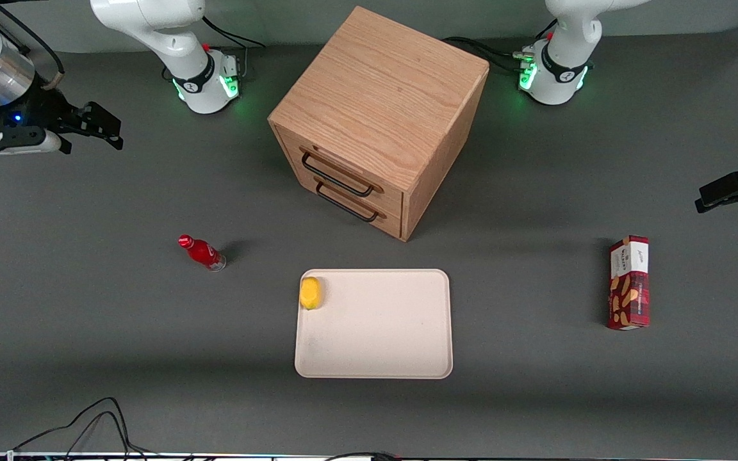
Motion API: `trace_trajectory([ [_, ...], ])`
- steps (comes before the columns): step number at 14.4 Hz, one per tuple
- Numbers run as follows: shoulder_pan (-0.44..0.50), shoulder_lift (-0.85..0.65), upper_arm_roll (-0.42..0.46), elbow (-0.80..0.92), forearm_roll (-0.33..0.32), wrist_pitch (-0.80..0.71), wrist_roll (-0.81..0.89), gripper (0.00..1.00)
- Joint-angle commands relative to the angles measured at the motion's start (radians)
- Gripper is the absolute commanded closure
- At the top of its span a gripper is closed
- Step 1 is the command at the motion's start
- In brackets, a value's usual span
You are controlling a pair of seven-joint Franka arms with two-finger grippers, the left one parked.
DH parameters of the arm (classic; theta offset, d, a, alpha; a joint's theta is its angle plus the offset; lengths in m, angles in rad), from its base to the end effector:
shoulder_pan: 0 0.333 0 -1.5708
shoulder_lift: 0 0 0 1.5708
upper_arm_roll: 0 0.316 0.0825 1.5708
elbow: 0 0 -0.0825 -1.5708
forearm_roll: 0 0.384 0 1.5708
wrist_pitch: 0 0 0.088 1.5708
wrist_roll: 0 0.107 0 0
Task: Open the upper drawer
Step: 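Move the right gripper toward the wooden cabinet's drawer handles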
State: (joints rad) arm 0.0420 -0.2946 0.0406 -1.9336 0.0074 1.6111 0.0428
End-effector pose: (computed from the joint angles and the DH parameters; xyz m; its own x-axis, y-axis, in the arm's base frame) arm 0.4591 0.0412 0.6059 0.9989 0.0374 -0.0279 0.0376 -0.9993 0.0056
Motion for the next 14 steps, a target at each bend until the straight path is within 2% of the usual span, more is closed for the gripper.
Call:
trace_trajectory([
  [1, -0.016, -0.034, -0.005, -0.039, 0.0, 0.026, -0.03, 0.0],
  [3, -0.013, -0.021, -0.005, -0.012, 0.011, 0.01, -0.032, 0.0],
  [7, -0.002, 0.144, 0.005, 0.212, 0.088, -0.147, -0.035, 0.0],
  [9, 0.004, 0.189, 0.021, 0.289, 0.143, -0.171, -0.04, 0.0],
  [14, 0.009, 0.308, 0.137, 0.393, 0.138, -0.157, -0.038, 0.0],
])
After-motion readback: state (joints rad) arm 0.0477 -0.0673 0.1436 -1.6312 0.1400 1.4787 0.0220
